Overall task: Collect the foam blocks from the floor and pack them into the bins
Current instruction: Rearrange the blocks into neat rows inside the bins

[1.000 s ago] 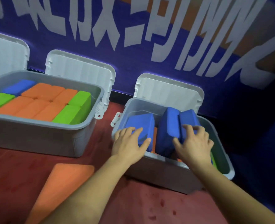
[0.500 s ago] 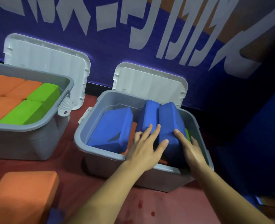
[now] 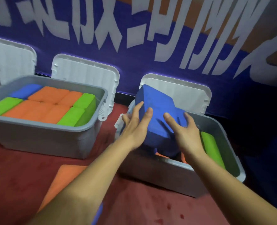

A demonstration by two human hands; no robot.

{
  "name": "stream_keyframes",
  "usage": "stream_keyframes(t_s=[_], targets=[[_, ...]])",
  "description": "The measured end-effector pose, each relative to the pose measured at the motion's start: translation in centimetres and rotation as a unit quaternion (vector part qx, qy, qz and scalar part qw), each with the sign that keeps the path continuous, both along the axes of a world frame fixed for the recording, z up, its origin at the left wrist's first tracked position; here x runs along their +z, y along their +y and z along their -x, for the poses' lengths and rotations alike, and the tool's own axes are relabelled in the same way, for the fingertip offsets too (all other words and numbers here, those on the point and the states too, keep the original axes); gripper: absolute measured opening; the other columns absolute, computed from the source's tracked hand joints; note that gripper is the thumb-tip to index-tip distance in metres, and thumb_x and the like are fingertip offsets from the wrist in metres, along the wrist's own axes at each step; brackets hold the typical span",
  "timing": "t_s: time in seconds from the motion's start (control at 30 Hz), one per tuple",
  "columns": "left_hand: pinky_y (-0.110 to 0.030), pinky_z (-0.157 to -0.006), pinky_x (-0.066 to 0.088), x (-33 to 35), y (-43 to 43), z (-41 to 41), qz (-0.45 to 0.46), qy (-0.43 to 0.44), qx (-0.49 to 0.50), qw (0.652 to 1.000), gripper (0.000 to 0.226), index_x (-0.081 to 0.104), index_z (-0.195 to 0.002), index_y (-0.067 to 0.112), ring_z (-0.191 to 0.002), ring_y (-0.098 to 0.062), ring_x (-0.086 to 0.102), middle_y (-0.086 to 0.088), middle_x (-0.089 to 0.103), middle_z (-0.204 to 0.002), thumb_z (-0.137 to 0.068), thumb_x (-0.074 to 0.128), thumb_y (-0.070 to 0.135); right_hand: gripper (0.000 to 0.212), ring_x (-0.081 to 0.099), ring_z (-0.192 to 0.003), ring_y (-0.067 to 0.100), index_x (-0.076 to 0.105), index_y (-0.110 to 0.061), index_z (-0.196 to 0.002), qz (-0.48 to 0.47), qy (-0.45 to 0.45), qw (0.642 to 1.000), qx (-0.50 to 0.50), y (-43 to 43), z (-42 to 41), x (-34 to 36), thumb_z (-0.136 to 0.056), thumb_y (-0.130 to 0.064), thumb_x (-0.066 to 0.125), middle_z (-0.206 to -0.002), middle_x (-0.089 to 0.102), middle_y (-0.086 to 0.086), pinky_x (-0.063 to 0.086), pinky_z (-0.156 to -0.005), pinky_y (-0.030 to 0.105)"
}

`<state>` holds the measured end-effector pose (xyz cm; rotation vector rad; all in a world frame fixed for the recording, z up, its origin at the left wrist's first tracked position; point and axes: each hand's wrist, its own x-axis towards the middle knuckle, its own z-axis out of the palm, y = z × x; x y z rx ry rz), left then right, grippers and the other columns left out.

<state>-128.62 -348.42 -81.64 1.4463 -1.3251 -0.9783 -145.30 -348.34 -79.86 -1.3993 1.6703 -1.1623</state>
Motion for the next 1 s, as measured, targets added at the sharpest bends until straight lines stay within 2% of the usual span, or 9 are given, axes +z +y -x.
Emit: stream_keyframes(t_s=[0.1,0.23,0.37,0.53,0.6,0.67,0.77,0.87,1.0], targets=[[-0.026,-0.113,0.023,0.3,1.5,-7.0,-0.005,0.002,0.009,1.000,0.085,0.045,-0.139,0.029,-0.135,-0.016,0.040,-0.001,0.037,-0.139,-0.077,0.049,0.087,0.102,0.049,-0.130,0.010,0.043,-0.019,-0.152,-0.012,-0.018,0.999,0.032,1.3,-4.4,-0.3,-0.070,-0.069,0.080,-0.151,0.047,-0.004,0.037,-0.103,0.026],[-0.038,-0.100,0.041,-0.4,4.8,-14.9,-0.065,-0.061,0.048,0.995,0.090,0.048,-0.111,0.020,-0.115,-0.020,0.057,-0.001,0.058,-0.122,-0.064,0.040,0.096,0.094,0.056,-0.119,0.019,0.056,-0.040,-0.124,-0.077,0.058,0.988,0.119,4.7,-10.5,-1.8,-0.044,-0.083,0.083,-0.136,0.046,0.003,0.045,-0.109,0.039],[-0.043,-0.112,0.039,-1.7,8.2,-20.2,-0.099,-0.158,0.016,0.982,0.091,0.033,-0.134,0.057,-0.128,-0.027,0.054,-0.008,0.046,-0.147,-0.058,0.032,0.106,0.114,0.054,-0.119,0.016,0.035,-0.047,-0.141,-0.090,0.110,0.957,0.252,8.3,-14.7,-4.1,-0.045,-0.076,0.089,-0.135,0.043,-0.001,0.043,-0.110,0.035],[-0.046,-0.121,0.028,-3.9,11.8,-22.9,-0.284,-0.370,-0.103,0.878,0.095,0.019,-0.155,0.050,-0.143,-0.039,0.038,-0.018,0.015,-0.158,-0.073,0.040,0.094,0.112,0.052,-0.114,0.025,0.017,-0.046,-0.154,-0.183,0.204,0.902,0.332,12.9,-17.7,-7.5,-0.066,-0.068,0.083,-0.127,0.031,0.006,0.040,-0.105,0.027],[-0.047,-0.122,0.024,-5.9,12.8,-23.1,-0.358,-0.417,-0.142,0.823,0.097,0.015,-0.157,0.049,-0.147,-0.040,0.031,-0.019,0.006,-0.163,-0.075,0.042,0.093,0.099,0.047,-0.126,0.028,0.019,-0.039,-0.156,-0.203,0.263,0.867,0.372,13.9,-18.4,-9.5,-0.079,-0.066,0.074,-0.137,0.036,0.010,0.038,-0.111,0.029],[-0.047,-0.121,0.025,-6.9,12.9,-22.9,-0.386,-0.443,-0.134,0.798,0.090,0.027,-0.153,0.045,-0.145,-0.038,0.033,-0.016,0.006,-0.162,-0.077,0.037,0.092,0.078,0.040,-0.136,0.027,0.031,-0.028,-0.156,-0.204,0.309,0.840,0.396,13.8,-18.8,-10.5,-0.091,-0.058,0.063,-0.148,0.046,0.011,0.036,-0.113,0.029],[-0.048,-0.115,0.030,-5.7,11.1,-21.5,-0.248,-0.475,-0.055,0.843,0.066,0.059,-0.122,0.029,-0.138,-0.033,0.036,-0.011,0.028,-0.147,-0.090,0.034,0.081,0.050,0.052,-0.131,0.024,0.056,-0.022,-0.141,-0.135,0.304,0.880,0.339,11.7,-18.4,-9.3,-0.096,-0.045,0.058,-0.139,0.062,0.005,0.041,-0.106,0.027],[-0.044,-0.105,0.043,-4.4,8.4,-19.0,-0.085,-0.377,0.023,0.922,0.049,0.061,-0.100,0.025,-0.118,-0.029,0.055,-0.004,0.051,-0.118,-0.094,0.041,0.069,0.031,0.062,-0.113,0.023,0.067,-0.023,-0.120,-0.060,0.270,0.934,0.225,8.6,-15.9,-7.2,-0.096,-0.040,0.058,-0.115,0.069,0.005,0.043,-0.090,0.027],[-0.041,-0.101,0.046,-4.9,5.5,-14.0,-0.035,-0.340,0.010,0.940,0.049,0.063,-0.112,0.027,-0.113,-0.024,0.058,-0.002,0.058,-0.114,-0.095,0.040,0.068,0.042,0.057,-0.119,0.026,0.057,-0.019,-0.134,-0.028,0.246,0.965,0.084,2.9,-10.3,-5.6,-0.097,-0.039,0.055,-0.128,0.058,0.012,0.043,-0.101,0.036]])
